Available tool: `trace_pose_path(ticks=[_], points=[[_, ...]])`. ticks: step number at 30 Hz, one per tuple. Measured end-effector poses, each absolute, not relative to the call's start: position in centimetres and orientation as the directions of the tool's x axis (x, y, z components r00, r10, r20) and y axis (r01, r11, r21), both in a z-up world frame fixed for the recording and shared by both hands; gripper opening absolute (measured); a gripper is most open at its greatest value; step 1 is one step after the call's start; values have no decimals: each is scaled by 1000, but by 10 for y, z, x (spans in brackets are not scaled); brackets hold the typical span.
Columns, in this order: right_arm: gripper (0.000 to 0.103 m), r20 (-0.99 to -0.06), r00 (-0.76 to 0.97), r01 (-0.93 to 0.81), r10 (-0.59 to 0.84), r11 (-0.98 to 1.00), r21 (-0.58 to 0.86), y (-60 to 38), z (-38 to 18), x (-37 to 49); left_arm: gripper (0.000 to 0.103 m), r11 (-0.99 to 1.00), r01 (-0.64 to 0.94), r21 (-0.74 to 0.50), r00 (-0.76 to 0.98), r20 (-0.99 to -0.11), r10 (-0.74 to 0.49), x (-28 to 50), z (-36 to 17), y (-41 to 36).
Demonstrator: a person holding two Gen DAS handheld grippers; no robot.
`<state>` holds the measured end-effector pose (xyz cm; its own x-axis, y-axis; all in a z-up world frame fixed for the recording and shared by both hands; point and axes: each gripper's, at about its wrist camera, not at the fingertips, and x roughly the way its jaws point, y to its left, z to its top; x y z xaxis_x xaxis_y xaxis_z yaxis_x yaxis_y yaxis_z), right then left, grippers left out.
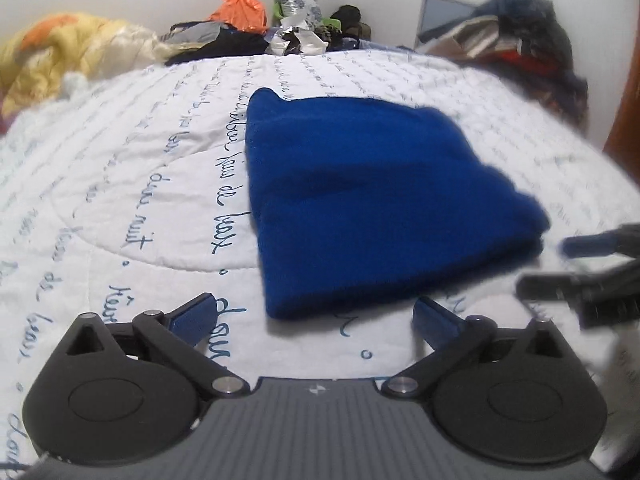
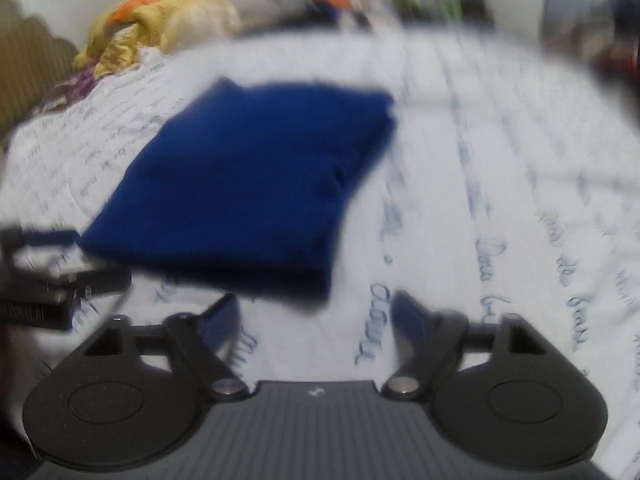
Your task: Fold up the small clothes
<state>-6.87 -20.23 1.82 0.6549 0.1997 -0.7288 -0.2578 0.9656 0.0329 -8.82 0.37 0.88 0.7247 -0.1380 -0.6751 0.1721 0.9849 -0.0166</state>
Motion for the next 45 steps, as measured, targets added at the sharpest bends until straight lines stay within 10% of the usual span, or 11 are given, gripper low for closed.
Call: trace_pose_path(ticks=[21, 27, 45], points=[[103, -730, 677, -129, 92, 992, 5, -171, 15, -86, 103, 996, 84, 17, 641, -766, -41, -95, 19, 4], [103, -685, 724, -114, 82, 994, -1, -166, 8, -91, 103, 996, 88, 4, 778, -625, -66, -112, 2, 9], [103, -621, 779, -113, 88, 994, -1, -165, 2, -98, 103, 996, 90, 1, 780, -622, -70, -108, 5, 9]])
